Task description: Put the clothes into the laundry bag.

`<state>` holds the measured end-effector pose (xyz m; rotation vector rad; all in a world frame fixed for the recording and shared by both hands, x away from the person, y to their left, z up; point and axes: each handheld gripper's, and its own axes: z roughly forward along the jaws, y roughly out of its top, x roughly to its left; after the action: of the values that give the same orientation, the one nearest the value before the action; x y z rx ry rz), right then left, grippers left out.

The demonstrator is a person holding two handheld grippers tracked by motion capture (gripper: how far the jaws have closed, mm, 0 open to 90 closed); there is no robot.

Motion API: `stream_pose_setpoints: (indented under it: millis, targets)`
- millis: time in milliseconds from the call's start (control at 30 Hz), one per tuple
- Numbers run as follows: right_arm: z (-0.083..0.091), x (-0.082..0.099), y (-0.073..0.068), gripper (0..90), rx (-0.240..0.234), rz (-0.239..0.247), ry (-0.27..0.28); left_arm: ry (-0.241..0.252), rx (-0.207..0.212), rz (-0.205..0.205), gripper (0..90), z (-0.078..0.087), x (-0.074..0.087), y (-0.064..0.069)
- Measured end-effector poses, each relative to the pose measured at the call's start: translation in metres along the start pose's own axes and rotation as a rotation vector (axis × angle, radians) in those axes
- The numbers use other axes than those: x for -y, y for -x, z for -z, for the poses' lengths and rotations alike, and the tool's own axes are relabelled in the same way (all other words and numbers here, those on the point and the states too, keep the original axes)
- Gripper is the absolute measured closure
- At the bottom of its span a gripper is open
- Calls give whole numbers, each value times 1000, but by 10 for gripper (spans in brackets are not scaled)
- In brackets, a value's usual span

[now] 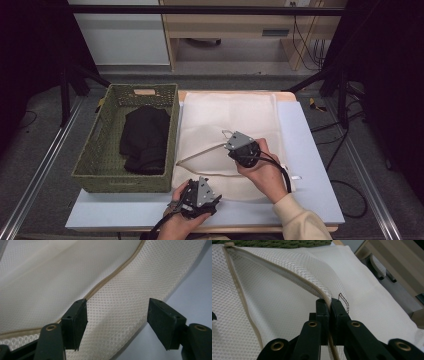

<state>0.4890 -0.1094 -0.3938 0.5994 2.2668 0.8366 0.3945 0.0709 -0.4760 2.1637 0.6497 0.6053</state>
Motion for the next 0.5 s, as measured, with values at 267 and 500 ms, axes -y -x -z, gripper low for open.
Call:
stream_pose_setpoints:
  millis: [267,500]
  targets:
    - [15,-8,14,866,66,-17,55,22,-3,26,363,-4,-3,-2]
    - [26,-18,28,866,136,-24,105,29,11,57,365,-11,-4,-8]
